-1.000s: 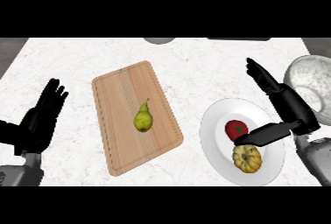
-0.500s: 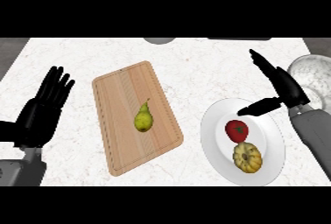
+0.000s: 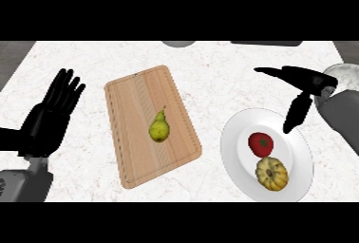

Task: Pick the tomato from the plate and place it in the bowl

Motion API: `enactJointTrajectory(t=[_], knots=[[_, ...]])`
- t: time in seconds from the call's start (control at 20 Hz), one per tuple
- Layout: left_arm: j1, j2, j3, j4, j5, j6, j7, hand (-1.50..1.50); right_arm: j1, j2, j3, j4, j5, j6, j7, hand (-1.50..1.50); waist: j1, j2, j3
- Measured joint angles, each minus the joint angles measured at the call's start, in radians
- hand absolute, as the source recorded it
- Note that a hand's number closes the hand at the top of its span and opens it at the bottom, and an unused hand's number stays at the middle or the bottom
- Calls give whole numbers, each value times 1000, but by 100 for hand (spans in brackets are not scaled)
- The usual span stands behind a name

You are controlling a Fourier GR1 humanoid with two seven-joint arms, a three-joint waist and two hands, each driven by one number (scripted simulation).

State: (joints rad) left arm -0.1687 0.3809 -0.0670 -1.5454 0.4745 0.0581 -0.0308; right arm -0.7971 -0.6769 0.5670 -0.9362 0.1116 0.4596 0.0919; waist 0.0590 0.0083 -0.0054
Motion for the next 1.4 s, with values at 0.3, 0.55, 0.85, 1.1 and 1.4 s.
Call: enactJointTrajectory(t=[0.3,0.55,0.85,1.1,1.4], knots=[[4,1,17,-2,-4,9,10,0,-154,56,62,32,-14,323,142,-150,-20,-5,3],[50,-15,40,-33,-11,6,5,0,-167,119,11,15,-12,409,256,-150,-43,-9,4],[39,-36,59,-32,-30,1,19,0,-85,164,-49,-45,16,423,322,-150,-56,-10,5],[69,-33,88,-63,-31,-24,37,0,5,170,-101,-143,38,434,372,-150,-58,-10,5],[37,-56,95,-28,-64,-31,38,0,108,155,-129,-238,154,369,294,-150,-60,-9,5]])
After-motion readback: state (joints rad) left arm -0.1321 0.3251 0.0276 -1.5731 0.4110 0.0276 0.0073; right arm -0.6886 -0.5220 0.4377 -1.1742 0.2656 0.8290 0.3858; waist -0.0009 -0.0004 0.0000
